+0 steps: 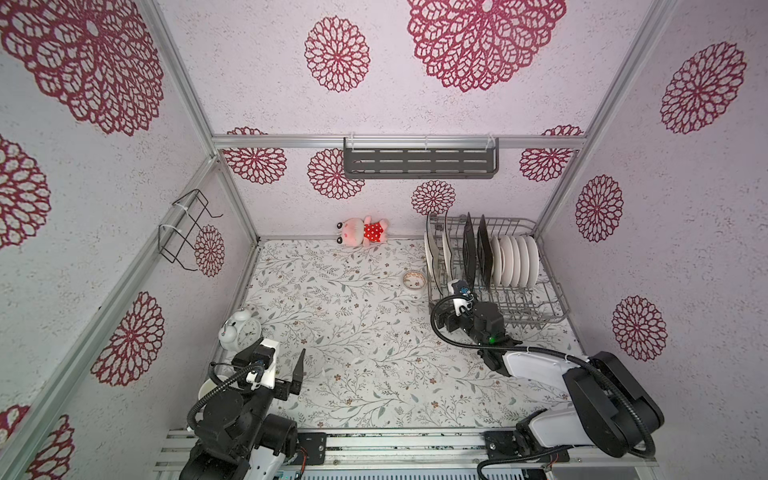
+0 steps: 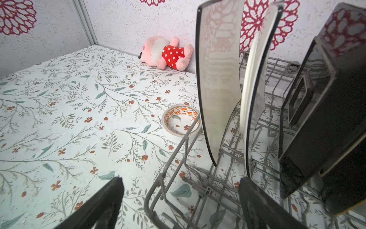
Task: Unload the plates from the dish rack
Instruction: 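Raise the left arm slightly while moving the right gripper toward the dish rack, then lower the right gripper onto the nearest square white plate's edge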
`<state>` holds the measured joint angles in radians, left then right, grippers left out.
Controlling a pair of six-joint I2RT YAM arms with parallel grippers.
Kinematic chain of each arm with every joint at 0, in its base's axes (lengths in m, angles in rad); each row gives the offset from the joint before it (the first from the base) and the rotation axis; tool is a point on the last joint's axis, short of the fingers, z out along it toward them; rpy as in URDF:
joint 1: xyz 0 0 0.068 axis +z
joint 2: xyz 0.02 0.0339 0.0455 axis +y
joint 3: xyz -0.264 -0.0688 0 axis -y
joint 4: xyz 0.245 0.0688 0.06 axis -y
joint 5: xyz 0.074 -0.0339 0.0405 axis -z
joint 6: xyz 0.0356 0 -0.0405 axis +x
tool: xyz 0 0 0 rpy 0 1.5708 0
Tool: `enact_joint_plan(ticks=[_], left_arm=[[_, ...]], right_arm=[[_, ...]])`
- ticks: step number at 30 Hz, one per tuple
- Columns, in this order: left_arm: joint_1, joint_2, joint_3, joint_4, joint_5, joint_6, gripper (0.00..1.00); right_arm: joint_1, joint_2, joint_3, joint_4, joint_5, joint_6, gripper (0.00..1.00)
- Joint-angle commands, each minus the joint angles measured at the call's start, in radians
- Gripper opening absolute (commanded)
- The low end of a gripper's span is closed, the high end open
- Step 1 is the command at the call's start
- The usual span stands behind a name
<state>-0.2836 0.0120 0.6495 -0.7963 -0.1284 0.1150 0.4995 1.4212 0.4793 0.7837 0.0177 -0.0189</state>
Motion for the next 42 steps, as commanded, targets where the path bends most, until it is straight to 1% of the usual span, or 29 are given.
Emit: enact_joint_plan(ticks=[1,10,18,31,39,42], left_arm=[[-0.006,-0.009,-0.01,0.041,-0.031,-0.017,0.97],[-0.005,-0.009,-0.02,0.046,-0.034,-0.014,0.97],[-0.006,-0.009,-0.027,0.053,-0.052,-0.014,0.97],[-0.007,0.015,-0.034,0.061,-0.071,-0.014,0.97],[-0.007,0.022,-0.036,0.065,-0.077,-0.014,0.97],[-0.008,0.028,-0.037,0.065,-0.079,-0.014,0.97]], right_arm=[[0.005,0.06,0.045,0.171,0.045,-0.03,0.94],[0.004,0.272,0.135,0.354,0.085,-0.024,0.95],[0.004,0.401,0.203,0.457,0.146,-0.037,0.94],[0.004,0.507,0.283,0.537,0.2,-0.089,0.86],[0.003,0.548,0.292,0.604,0.213,-0.096,0.74],[0.003,0.559,0.297,0.615,0.216,-0.103,0.73]])
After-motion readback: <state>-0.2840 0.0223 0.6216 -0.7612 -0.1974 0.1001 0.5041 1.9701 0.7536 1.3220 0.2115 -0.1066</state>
